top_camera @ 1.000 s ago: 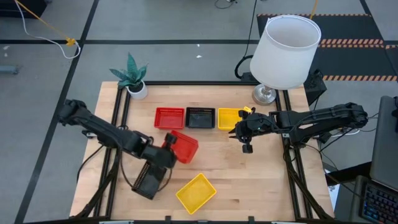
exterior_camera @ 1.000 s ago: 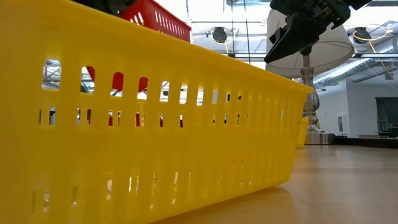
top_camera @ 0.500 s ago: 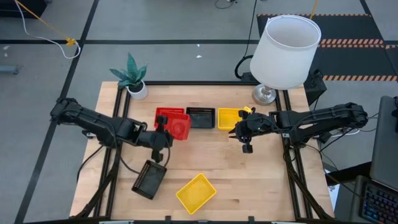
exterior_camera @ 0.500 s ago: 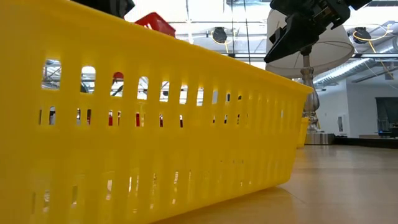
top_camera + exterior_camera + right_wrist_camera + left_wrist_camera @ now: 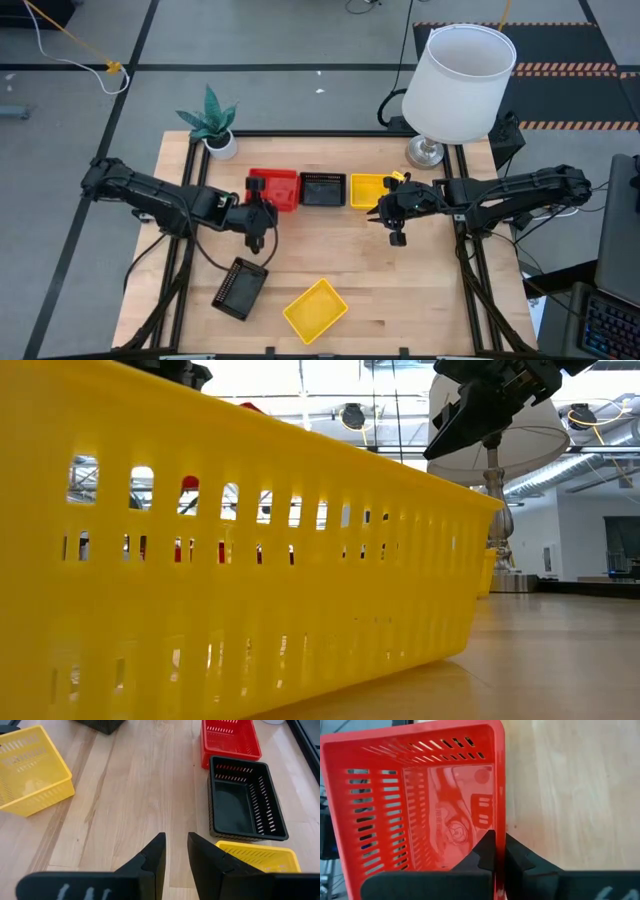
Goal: Stack baskets by color
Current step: Stack the bottom red bin on top of the top red bin
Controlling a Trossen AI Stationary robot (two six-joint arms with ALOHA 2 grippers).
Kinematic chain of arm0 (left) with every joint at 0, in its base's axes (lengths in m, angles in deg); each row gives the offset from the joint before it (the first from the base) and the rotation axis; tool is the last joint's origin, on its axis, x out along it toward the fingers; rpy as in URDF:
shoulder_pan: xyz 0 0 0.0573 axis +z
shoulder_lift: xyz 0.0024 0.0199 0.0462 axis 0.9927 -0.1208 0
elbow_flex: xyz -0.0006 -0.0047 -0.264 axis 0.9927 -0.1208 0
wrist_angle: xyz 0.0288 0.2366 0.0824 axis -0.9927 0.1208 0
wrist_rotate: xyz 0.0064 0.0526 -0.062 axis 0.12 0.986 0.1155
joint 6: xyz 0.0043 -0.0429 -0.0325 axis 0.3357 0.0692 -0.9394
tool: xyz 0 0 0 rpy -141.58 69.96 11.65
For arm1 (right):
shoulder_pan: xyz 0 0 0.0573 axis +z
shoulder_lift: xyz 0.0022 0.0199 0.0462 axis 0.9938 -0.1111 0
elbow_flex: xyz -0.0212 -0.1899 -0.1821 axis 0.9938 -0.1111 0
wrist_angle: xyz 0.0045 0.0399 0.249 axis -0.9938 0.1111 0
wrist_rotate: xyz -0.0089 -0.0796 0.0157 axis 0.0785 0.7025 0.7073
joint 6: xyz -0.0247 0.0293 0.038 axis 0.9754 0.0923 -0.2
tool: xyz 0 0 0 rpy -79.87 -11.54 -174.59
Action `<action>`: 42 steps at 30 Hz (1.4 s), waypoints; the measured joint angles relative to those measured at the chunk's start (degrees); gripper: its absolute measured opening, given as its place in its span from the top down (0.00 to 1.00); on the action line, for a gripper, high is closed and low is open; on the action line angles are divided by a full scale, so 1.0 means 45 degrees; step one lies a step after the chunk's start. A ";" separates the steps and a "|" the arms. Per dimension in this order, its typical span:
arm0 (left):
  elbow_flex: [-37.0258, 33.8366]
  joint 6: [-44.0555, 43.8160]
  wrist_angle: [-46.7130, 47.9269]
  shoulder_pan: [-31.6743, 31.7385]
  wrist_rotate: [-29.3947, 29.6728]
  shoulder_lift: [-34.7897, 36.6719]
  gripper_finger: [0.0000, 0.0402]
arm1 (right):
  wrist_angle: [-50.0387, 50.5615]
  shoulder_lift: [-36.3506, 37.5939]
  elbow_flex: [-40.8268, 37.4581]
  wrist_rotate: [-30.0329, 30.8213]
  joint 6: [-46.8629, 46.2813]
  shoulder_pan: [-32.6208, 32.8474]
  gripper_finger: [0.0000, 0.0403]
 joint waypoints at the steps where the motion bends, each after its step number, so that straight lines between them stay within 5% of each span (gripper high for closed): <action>1: 0.0000 0.0039 0.0008 0.0029 0.0073 0.0000 0.97 | 0.0005 0.0000 0.0000 0.0000 0.0005 0.0000 0.82; 30: -0.0089 0.0519 0.0722 0.2396 0.0474 -0.1539 0.95 | -0.2041 0.0000 -0.0899 0.0053 0.0996 -0.0005 0.82; 42: -0.0097 0.1042 0.0352 0.3311 -0.1381 -0.2736 0.94 | -0.1738 -0.0001 -0.0908 0.0005 0.0869 -0.0005 0.82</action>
